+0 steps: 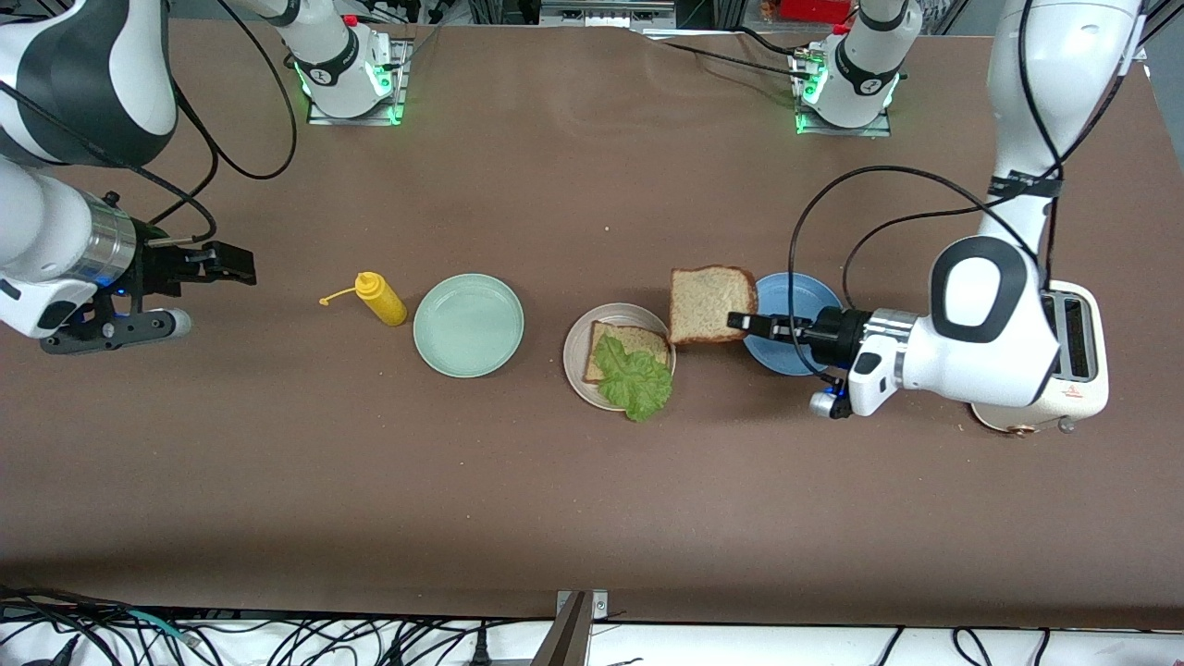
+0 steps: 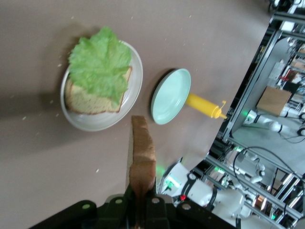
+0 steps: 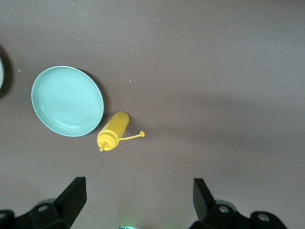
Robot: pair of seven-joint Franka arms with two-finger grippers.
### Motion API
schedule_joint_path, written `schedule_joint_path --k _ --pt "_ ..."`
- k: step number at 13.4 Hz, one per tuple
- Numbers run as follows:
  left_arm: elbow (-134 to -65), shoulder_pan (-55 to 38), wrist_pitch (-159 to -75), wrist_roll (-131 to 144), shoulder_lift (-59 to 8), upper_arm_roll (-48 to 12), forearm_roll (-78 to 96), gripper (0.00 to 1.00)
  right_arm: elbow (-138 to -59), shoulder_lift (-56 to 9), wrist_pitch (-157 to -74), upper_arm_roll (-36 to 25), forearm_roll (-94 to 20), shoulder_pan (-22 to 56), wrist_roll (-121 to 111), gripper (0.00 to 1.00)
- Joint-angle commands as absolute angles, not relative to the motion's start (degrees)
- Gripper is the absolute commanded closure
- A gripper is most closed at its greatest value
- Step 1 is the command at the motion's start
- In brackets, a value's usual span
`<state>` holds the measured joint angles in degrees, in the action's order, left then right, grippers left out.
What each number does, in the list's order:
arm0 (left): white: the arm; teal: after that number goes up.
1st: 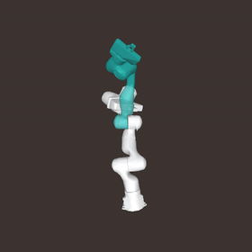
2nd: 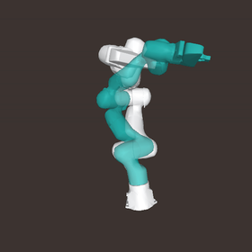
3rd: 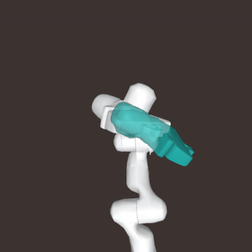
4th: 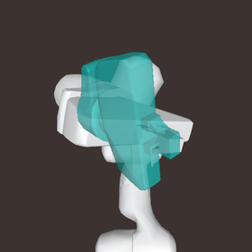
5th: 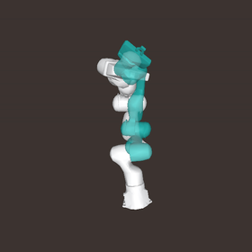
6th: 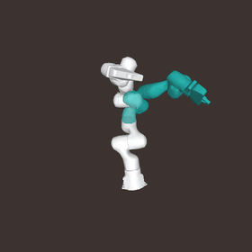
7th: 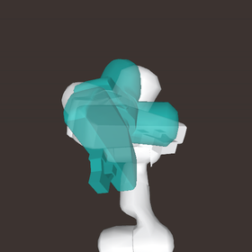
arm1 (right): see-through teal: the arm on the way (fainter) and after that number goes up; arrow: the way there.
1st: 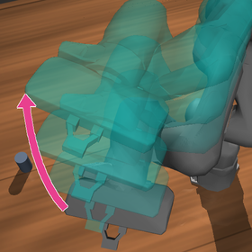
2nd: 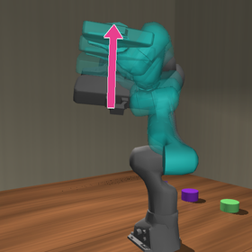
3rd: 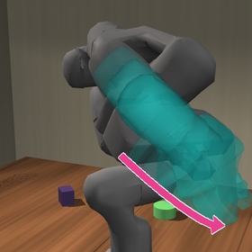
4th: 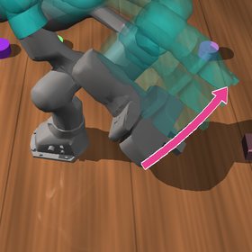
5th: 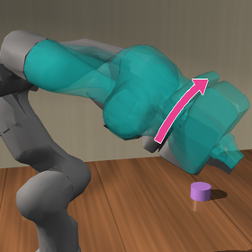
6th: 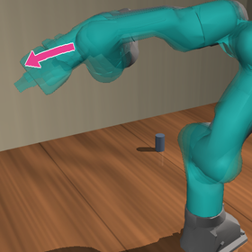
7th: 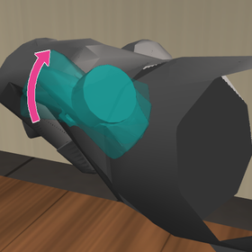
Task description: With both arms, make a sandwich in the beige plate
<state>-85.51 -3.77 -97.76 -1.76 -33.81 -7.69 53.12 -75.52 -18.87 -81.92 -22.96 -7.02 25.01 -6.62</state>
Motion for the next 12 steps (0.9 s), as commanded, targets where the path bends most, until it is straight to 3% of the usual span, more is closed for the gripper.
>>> schedule_joint_path --k 1,3,6,9,12 --pt "-83.58 -6.58 -102.28 -1.84 -36.03 -7.21 55.72 1.00 -83.29 -11.19 -85.06 -9.89 -0.65 15.94 -1.95 0.01" --pt "-83.58 -9.74 -108.07 -1.85 -37.69 -7.12 58.35 1.00 -92.24 -5.65 -91.64 -3.71 0.70 9.61 -1.85 0.01" --pt "-83.58 -13.17 -115.47 -1.85 -39.81 -7.12 60.03 1.00 -104.74 2.96 -100.19 -3.08 0.53 5.47 -2.64 0.00" --pt "-83.67 -15.02 -118.99 -1.85 -41.13 -7.12 60.03 1.00 -103.80 3.43 -98.88 5.17 0.53 -2.97 -2.64 0.00" --pt "-83.58 -16.87 -122.59 -1.85 -42.62 -7.12 60.03 1.00 -99.51 -0.07 -96.87 2.39 0.18 -1.94 -3.08 0.00"
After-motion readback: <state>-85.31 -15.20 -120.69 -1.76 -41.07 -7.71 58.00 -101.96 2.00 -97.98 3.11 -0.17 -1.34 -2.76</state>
